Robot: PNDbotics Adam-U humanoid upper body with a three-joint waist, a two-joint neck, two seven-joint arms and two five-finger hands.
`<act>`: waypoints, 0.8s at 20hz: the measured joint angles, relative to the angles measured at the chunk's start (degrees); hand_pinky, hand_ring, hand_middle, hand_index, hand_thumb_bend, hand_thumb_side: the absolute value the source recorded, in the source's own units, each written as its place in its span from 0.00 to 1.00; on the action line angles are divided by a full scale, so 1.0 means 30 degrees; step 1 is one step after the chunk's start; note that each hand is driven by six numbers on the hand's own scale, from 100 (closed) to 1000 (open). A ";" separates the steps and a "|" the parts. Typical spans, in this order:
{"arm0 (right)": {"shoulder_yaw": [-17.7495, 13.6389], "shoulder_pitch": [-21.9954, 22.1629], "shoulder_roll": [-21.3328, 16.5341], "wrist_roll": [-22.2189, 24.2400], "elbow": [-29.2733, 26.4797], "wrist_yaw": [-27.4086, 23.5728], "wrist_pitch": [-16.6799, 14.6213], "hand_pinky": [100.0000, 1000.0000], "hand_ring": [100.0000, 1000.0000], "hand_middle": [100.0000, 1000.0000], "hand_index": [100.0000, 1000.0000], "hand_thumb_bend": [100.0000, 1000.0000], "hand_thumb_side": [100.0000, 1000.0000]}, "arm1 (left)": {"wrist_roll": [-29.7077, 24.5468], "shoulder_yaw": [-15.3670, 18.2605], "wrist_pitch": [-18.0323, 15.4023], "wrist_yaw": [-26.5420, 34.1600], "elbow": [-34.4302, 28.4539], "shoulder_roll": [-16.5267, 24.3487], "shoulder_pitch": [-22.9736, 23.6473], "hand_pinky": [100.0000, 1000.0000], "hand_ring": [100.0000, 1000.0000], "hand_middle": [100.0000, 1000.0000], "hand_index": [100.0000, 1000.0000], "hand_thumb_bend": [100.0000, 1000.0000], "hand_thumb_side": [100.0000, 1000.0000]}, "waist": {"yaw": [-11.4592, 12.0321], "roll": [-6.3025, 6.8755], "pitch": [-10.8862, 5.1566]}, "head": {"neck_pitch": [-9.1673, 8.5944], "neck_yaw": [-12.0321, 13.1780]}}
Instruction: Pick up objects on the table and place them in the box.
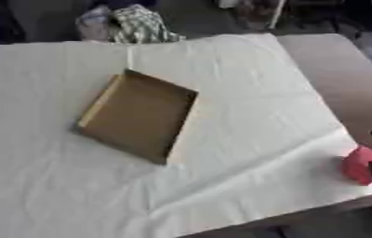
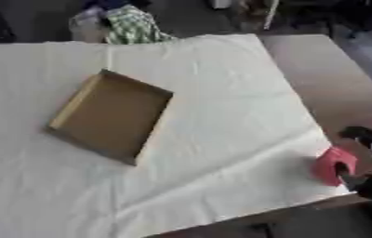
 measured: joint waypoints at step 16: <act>0.0239 -0.0076 -0.0004 0.0981 0.0000 -0.0591 -0.0862 0.96 1.00 1.00 1.00 0.00 0.78 | -0.0211 -0.0010 0.0125 0.0001 0.0000 -0.0011 0.0013 0.52 0.68 0.66 0.74 0.00 0.62 | 0.0041 -0.0001 0.0065 | 0.0000 -0.0126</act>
